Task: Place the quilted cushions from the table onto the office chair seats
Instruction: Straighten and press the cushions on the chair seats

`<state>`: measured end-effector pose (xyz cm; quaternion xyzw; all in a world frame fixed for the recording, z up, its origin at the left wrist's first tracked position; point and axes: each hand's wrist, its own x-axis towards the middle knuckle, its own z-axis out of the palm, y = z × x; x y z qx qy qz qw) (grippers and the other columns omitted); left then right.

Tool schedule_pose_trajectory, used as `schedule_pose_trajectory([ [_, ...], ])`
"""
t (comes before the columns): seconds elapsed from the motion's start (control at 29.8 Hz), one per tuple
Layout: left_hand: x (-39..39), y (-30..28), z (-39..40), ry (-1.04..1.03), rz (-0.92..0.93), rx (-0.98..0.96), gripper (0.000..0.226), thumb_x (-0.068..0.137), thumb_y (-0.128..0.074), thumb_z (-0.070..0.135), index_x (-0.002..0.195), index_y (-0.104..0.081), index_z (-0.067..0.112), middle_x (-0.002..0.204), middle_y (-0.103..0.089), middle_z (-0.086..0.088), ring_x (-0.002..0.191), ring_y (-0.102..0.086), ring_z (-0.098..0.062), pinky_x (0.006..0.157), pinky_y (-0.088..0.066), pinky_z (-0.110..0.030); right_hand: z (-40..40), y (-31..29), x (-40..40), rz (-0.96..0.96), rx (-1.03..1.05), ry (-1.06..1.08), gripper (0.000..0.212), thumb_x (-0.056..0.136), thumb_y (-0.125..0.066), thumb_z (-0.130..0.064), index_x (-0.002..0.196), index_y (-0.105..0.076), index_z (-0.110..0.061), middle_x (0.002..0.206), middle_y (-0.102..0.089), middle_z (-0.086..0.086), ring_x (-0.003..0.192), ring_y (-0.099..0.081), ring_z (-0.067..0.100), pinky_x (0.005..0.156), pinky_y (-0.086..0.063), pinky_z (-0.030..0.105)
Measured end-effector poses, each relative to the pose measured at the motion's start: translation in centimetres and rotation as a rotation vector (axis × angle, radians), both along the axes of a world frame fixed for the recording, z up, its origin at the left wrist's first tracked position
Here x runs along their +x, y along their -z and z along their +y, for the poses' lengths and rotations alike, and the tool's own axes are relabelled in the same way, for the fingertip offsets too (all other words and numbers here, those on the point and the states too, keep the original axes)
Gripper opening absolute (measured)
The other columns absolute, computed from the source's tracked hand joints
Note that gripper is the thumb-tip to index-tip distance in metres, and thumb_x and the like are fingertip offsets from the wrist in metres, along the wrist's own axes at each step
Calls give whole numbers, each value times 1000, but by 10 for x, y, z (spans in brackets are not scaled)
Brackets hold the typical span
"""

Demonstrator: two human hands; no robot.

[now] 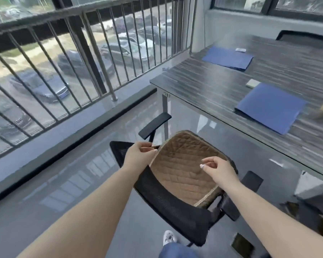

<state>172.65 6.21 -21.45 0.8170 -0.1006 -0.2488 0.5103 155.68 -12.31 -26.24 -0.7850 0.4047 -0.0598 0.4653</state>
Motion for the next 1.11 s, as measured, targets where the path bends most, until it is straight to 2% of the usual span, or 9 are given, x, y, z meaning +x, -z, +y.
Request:
schedule_pose_trajectory([
  [0.13,30,6,-24,55,19,24,33,84,-70,21,116,-62,19,100,-69,6,94,-64,-11,71,-45,-17,-17,-3,19,44,41,54,14,84,-68,-29,98,-67,-25,84,-64,-14,82,-58,5,59,-36,15],
  [0.27,79,31,-70,171,50,128,36,83,-71,23,116,-61,19,98,-70,7,94,-64,-10,85,-51,-27,-49,10,42,136,74,166,13,85,-68,-28,97,-64,-28,83,-61,-16,78,-54,3,57,-33,13],
  [0.5,141,103,-150,403,149,242,27,85,-70,24,109,-59,22,88,-62,13,88,-60,-11,76,-47,-29,-62,52,49,165,160,470,12,85,-68,-28,97,-65,-29,88,-65,-13,88,-59,7,65,-39,16],
  [0.6,157,133,-171,481,154,281,27,84,-70,24,109,-59,23,98,-67,7,88,-61,-11,63,-42,-21,-59,72,57,220,219,539,16,85,-67,-29,100,-63,-28,88,-62,-15,91,-59,11,69,-43,21],
  [0.67,168,175,-189,588,160,361,30,83,-71,24,111,-58,24,106,-66,3,94,-62,-14,64,-42,-21,-56,111,61,278,290,638,20,85,-68,-29,104,-61,-28,96,-64,-11,97,-60,12,80,-45,26],
  [0.71,171,173,-186,565,167,341,34,82,-71,24,113,-58,24,109,-66,2,98,-62,-16,68,-45,-23,-50,111,62,269,306,618,25,85,-68,-29,108,-61,-27,104,-64,-7,99,-60,13,83,-45,27],
  [0.84,192,248,-209,642,132,431,56,79,-76,24,130,-53,18,127,-59,-6,113,-57,-21,91,-49,-36,-52,178,65,416,355,683,49,85,-69,-30,130,-51,-20,125,-56,4,111,-56,19,90,-46,31],
  [0.94,206,295,-215,671,41,534,82,74,-80,28,144,-38,18,144,-46,-9,132,-43,-27,107,-40,-46,-53,217,61,503,313,685,68,83,-70,-33,142,-37,-23,139,-45,8,123,-49,24,100,-43,36],
  [1.11,222,371,-230,654,-80,617,101,65,-82,37,148,-27,20,148,-32,-16,138,-31,-35,112,-29,-51,-80,288,67,618,253,635,93,82,-70,-39,151,-9,-31,156,-10,8,138,-31,28,108,-35,41],
])
